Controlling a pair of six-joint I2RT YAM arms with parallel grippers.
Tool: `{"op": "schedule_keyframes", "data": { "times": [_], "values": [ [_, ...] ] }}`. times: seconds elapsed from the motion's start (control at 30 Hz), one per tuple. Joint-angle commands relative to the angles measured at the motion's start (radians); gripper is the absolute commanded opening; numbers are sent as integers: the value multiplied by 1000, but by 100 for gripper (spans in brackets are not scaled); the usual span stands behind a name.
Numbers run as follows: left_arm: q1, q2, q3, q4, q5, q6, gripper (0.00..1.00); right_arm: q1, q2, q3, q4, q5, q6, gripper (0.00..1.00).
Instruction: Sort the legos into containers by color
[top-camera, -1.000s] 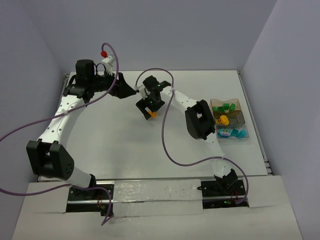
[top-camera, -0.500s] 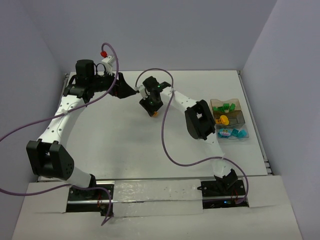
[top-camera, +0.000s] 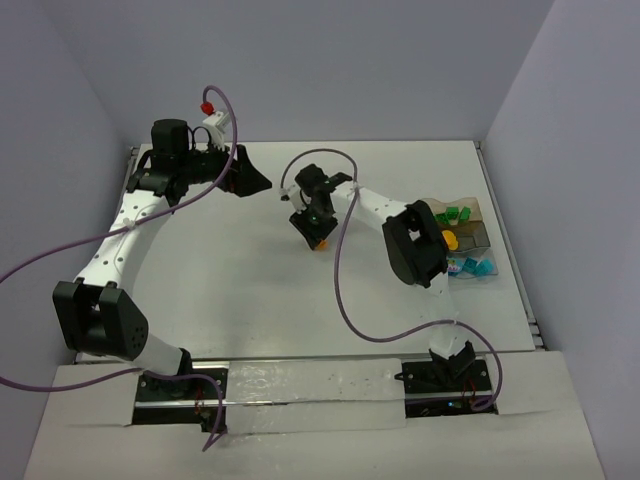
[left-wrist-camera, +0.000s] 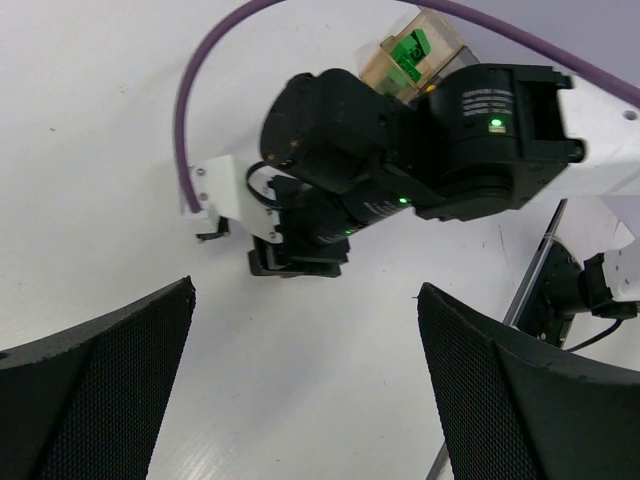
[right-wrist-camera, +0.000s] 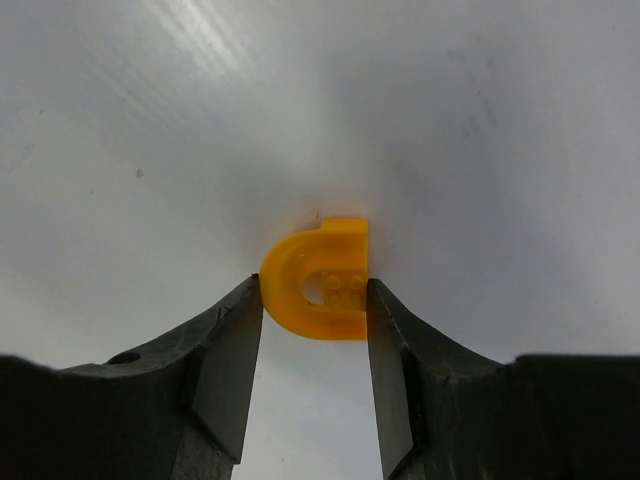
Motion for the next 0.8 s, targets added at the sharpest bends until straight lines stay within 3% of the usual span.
{"op": "schedule_keyframes", "data": {
  "times": [0.0, 0.27, 0.5, 0.77],
  "values": [
    [5, -12, 25, 19, -18, 19, 99, -6, -195, -93, -5, -60, 43, 38],
    [-11, -12, 20, 6, -64, 47, 99, -135, -463, -276, -14, -106, 73, 37],
    [-62, 5, 33, -7, -129, 69, 99, -380, -634, -379, -62, -74, 28, 37],
    [-86, 25, 61, -11, -135, 63, 99, -663, -696, -436, -113, -40, -86, 37]
  ]
}}
